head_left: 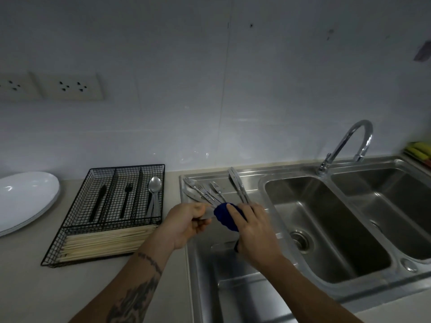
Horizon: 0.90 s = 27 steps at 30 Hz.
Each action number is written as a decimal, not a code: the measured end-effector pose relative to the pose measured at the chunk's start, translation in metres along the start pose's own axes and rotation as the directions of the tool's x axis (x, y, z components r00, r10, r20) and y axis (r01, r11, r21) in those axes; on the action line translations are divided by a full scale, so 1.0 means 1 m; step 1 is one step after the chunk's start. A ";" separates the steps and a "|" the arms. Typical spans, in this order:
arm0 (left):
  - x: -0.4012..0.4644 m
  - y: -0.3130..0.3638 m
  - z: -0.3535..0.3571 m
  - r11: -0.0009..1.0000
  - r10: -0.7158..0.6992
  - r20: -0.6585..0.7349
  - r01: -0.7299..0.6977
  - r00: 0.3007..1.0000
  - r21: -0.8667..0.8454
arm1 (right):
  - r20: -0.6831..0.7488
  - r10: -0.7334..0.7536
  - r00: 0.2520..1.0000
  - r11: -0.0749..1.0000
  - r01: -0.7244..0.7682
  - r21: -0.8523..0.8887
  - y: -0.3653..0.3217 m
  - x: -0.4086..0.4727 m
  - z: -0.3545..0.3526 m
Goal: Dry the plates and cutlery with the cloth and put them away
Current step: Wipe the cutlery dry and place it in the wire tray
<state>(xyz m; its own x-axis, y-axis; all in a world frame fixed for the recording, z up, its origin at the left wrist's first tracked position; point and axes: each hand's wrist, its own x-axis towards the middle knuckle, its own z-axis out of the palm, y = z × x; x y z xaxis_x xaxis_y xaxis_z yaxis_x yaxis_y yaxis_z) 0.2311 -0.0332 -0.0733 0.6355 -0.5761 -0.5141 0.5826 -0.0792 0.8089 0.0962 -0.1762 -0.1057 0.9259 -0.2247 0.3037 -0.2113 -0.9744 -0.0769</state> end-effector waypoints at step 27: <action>0.110 0.071 -0.139 0.928 0.339 -0.665 -0.120 0.666 0.353 | 0.099 0.044 0.994 0.990 -0.057 0.131 -0.018 0.053 0.054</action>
<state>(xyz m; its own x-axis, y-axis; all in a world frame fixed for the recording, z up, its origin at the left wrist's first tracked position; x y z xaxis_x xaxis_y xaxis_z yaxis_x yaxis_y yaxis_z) 0.4124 0.0111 -0.1121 0.9575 0.1304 -0.2574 0.2852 -0.2915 0.9131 0.1665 -0.1701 -0.1394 0.9422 -0.2658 0.2040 -0.2209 -0.9506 -0.2181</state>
